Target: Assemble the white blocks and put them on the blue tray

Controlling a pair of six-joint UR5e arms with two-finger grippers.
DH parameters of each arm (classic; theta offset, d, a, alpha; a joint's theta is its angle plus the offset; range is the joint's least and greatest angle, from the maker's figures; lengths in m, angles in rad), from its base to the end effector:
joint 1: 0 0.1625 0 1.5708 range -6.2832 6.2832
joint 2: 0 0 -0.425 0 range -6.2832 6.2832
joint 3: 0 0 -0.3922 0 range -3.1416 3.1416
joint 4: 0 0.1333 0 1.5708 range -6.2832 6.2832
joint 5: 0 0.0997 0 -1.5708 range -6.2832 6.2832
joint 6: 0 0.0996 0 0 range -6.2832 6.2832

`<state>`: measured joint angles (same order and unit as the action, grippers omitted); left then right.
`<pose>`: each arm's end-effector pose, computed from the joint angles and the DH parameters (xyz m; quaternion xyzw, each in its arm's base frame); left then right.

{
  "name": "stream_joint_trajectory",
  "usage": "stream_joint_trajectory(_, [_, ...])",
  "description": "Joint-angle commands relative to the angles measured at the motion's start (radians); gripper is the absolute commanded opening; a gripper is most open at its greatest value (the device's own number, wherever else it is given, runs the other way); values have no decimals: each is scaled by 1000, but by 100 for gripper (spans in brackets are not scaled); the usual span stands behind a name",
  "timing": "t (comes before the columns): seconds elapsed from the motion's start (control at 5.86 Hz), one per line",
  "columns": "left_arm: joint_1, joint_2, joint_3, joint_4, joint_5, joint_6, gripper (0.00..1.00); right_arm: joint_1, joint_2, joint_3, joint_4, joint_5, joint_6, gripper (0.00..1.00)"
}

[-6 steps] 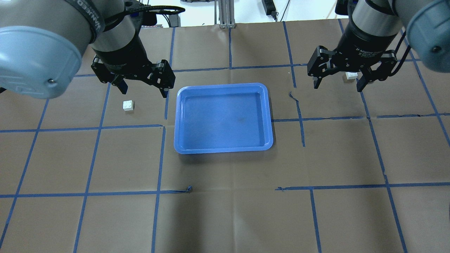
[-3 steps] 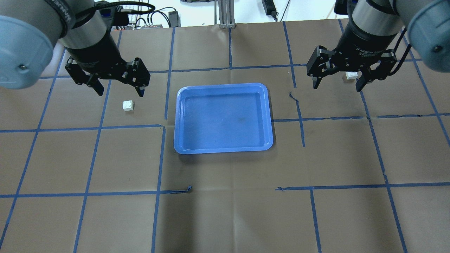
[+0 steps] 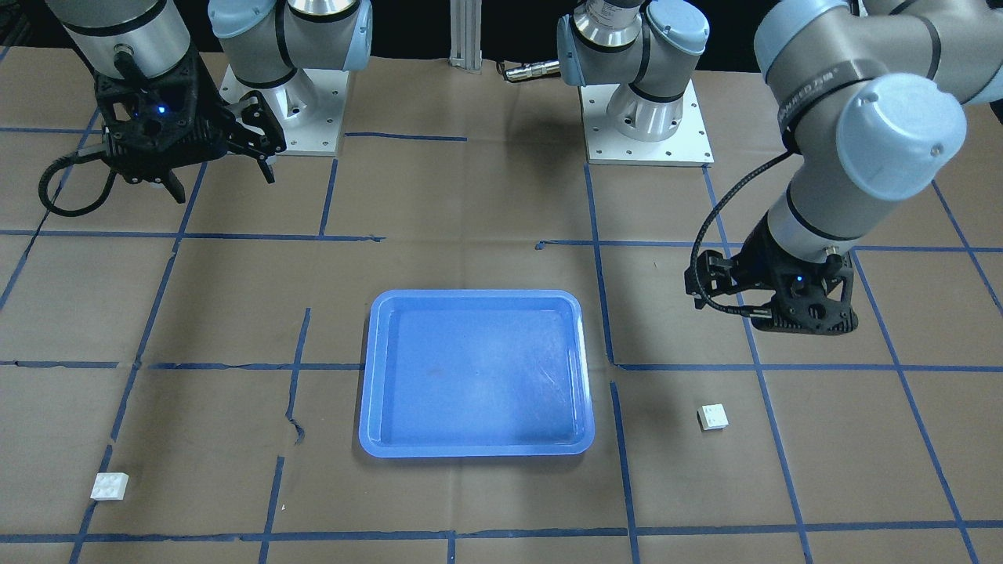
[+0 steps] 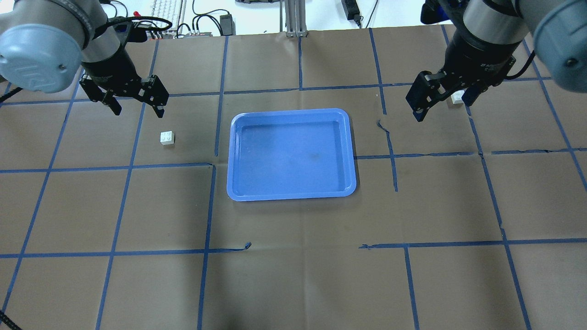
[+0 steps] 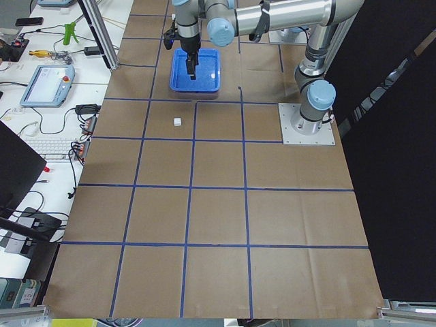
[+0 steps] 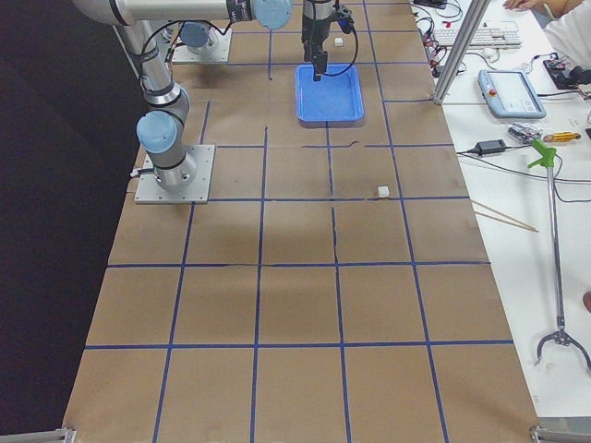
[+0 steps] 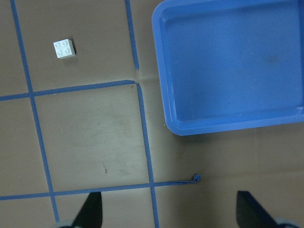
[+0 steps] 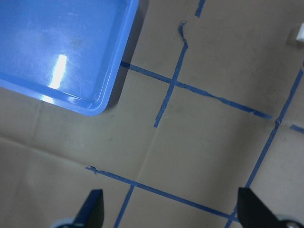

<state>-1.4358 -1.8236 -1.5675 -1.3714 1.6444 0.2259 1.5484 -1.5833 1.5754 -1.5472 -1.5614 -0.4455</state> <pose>-0.0466 -0.5926 0.3729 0.0463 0.9979 0.0312 0.0317 0.1233 -0.4879 0.4894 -0.2099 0.9777 0.0065 0.0064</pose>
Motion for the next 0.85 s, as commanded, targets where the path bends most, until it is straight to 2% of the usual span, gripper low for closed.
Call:
stream_joint_trajectory(0.0, [32, -147, -78, 270, -5, 13, 99, -5, 58, -9, -84, 1, -382, 100])
stream_joint_trajectory(0.17, [50, -213, -162, 463, -3, 13, 99, -16, 80, -9, -137, 0, -595, 100])
stream_joint_trajectory(0.34, [57, -250, -227, 576, -3, 13, 99, -69, 98, -11, -149, 10, -781, 100])
stream_joint_trajectory(0.51, [57, -264, -235, 589, 0, 13, 99, -142, 117, -38, -145, 26, -975, 100])
stream_joint_trajectory(0.68, [57, -269, -220, 589, -2, 10, 99, -187, 187, -120, -128, 47, -1171, 100])
